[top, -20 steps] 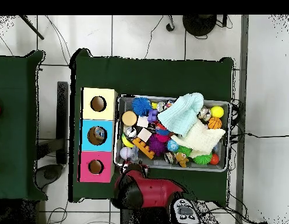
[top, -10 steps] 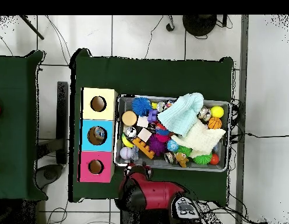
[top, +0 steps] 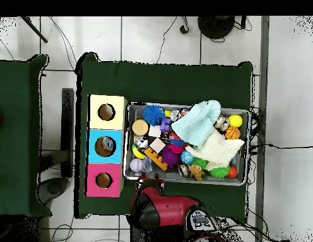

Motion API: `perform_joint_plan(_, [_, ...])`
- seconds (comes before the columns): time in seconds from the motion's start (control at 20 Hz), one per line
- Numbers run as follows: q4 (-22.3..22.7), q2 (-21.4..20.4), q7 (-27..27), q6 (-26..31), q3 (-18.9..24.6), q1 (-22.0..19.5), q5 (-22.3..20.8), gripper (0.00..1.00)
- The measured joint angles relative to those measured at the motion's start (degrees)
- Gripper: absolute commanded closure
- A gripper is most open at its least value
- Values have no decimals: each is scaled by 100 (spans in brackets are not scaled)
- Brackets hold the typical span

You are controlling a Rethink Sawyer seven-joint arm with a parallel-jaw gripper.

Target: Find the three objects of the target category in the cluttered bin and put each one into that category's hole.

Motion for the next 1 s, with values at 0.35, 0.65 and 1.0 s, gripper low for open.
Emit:
perform_joint_plan(0.35, [-5, 2, 0, -2, 0, 0, -17, 0])
perform_joint_plan(0.65, [-10, 4, 0, -1, -6, 16, -20, 0])
perform_joint_plan(1.0, [-30, 5, 1, 0, -42, 138, -19, 0])
